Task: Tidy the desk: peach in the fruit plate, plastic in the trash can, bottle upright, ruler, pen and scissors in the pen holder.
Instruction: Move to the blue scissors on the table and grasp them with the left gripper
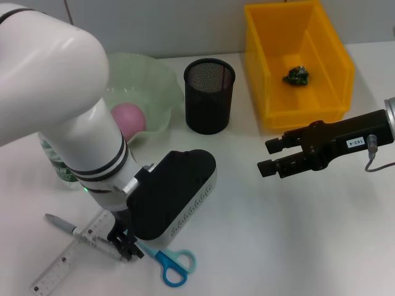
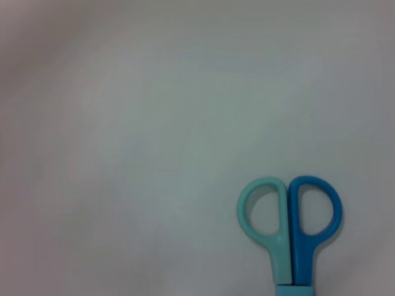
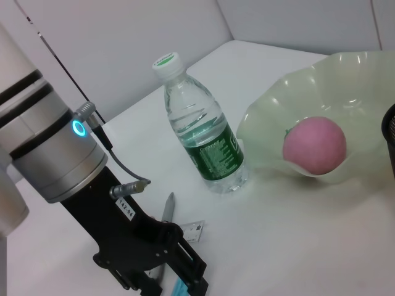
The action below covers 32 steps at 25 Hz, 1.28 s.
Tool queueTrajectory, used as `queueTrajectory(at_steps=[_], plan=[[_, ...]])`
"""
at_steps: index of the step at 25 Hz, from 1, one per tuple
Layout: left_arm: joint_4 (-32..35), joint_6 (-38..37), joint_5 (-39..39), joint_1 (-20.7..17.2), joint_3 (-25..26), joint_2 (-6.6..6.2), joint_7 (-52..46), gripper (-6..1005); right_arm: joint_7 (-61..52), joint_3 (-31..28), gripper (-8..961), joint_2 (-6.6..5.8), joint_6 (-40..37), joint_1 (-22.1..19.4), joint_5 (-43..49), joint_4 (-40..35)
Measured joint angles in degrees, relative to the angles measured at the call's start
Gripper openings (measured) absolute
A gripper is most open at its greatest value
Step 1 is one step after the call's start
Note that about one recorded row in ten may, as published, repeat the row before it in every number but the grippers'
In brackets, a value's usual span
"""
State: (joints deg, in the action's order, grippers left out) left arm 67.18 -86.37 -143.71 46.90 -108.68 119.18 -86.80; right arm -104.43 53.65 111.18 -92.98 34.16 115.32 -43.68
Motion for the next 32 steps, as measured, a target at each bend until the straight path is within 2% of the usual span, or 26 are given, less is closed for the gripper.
queueTrajectory(at_steps=[5, 10, 29, 32], plan=[[-0.5, 0.1, 0.0, 0.2, -0.4, 0.00, -0.3, 773, 0.0, 0.0, 766, 0.08, 0.1, 0.0, 0.0, 0.0], [-0.5, 0.1, 0.1, 0.5, -0.9, 0.00, -0.6, 557, 0.1, 0.0, 766, 0.08, 0.4, 0.0, 0.0, 0.0], [-2.0, 1.2, 0.5, 1.2, -3.0, 0.00, -1.0, 545, 0.1, 0.6, 767, 0.09, 1.1, 0.0, 0.0, 0.0], [-2.5, 1.5, 0.5, 1.5, -3.7, 0.00, -1.4, 492, 0.1, 0.6, 767, 0.12, 1.2, 0.2, 0.5, 0.0]])
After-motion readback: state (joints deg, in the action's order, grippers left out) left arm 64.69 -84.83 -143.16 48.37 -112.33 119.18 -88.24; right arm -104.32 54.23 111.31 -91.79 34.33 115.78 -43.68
